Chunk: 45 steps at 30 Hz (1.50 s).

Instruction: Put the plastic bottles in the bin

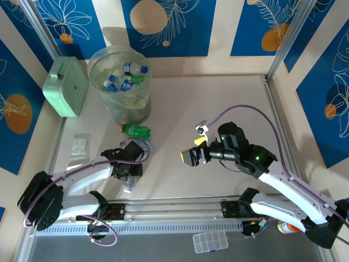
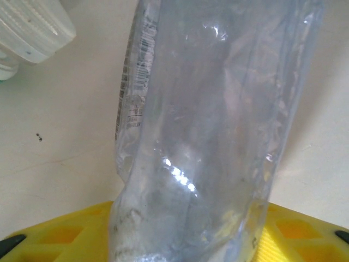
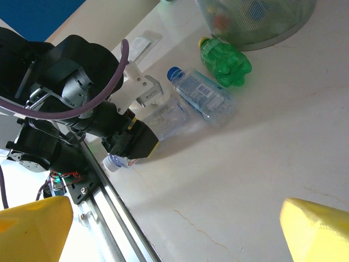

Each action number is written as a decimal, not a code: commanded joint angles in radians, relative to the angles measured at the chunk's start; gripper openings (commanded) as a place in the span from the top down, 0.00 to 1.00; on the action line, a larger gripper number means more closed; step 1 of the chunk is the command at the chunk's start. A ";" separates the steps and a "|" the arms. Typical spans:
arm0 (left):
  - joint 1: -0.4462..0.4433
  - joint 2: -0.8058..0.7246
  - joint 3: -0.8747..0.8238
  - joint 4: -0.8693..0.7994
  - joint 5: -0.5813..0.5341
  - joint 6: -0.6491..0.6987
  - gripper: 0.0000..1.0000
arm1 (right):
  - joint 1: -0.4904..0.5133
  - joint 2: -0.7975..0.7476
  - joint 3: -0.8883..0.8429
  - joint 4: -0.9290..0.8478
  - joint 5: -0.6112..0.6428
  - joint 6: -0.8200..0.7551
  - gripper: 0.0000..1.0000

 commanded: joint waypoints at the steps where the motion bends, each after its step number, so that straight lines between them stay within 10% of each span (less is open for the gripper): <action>1: -0.017 -0.034 0.008 -0.012 0.033 0.006 0.48 | -0.008 -0.027 0.017 -0.018 -0.018 0.010 0.02; 20: -0.025 -0.389 0.181 0.133 0.450 0.305 0.58 | -0.016 -0.055 0.060 0.002 -0.058 0.042 0.02; 32: 0.014 -0.277 0.380 0.361 0.328 0.306 0.99 | -0.019 -0.040 0.101 -0.034 -0.037 0.030 0.02; 45: 0.315 0.128 0.965 0.147 0.165 -0.136 1.00 | -0.023 -0.011 0.136 -0.095 -0.011 -0.010 0.02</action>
